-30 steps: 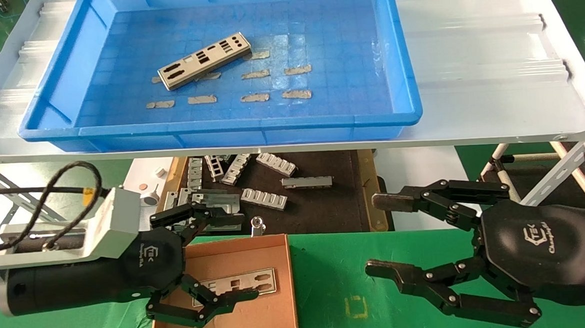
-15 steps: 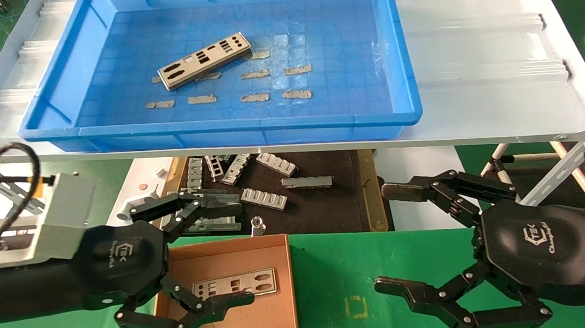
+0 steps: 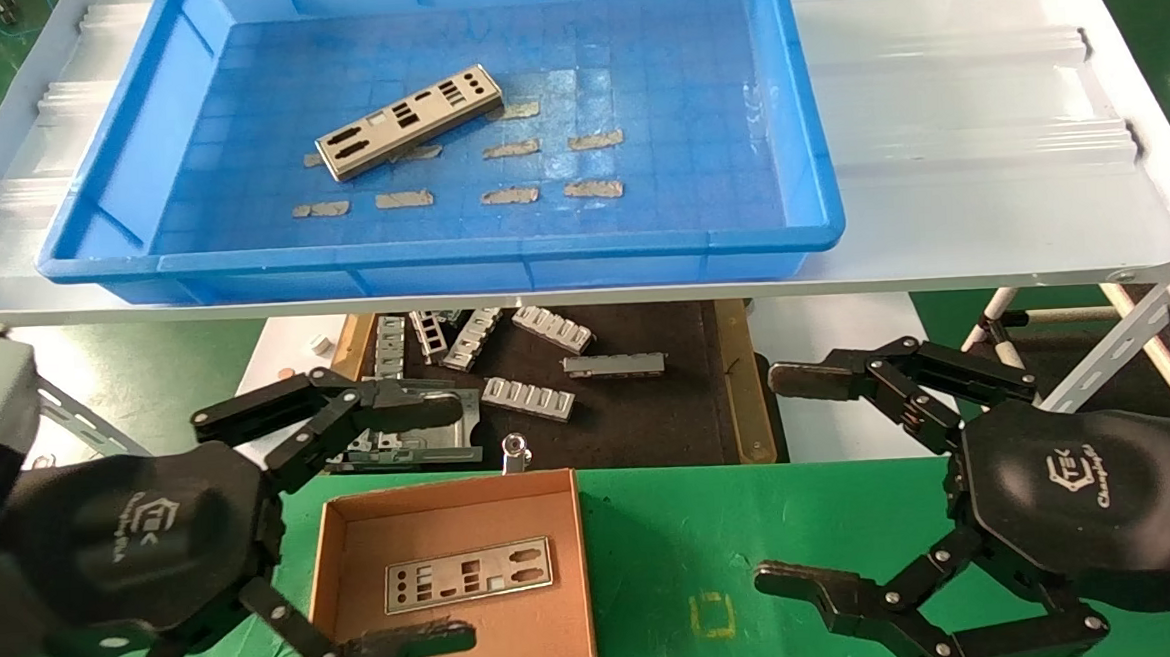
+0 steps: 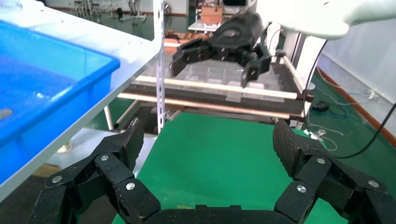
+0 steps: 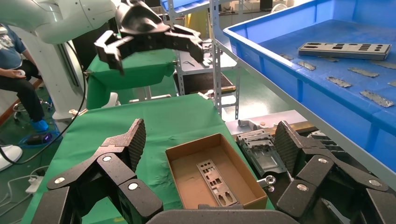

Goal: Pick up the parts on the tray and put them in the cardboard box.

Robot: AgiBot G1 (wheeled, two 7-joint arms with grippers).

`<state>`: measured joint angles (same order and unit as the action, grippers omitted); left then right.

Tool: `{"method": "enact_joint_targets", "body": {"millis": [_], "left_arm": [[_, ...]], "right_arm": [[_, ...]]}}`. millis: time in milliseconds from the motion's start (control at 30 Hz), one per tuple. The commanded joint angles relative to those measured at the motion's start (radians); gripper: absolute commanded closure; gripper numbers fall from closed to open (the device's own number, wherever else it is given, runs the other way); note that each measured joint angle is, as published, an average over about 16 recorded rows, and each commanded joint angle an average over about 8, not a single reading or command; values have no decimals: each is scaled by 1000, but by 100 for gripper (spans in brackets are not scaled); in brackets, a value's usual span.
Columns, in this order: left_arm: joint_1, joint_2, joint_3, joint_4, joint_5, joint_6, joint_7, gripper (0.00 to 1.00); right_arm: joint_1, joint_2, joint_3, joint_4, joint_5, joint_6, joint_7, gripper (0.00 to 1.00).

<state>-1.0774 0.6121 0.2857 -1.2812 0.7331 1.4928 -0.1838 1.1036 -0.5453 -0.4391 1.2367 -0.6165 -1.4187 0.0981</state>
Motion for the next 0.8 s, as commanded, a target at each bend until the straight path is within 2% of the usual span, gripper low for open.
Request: {"method": "enact_joint_targets", "body": {"millis": [33, 800], "left_arm": [[8, -2, -18, -8, -8, 8, -7, 0], [5, -2, -9, -4, -5, 4, -5, 0]], "right_arm": [[0, 0, 0, 0, 0, 0, 0, 0], [0, 0, 0, 0, 0, 0, 0, 0]]}}
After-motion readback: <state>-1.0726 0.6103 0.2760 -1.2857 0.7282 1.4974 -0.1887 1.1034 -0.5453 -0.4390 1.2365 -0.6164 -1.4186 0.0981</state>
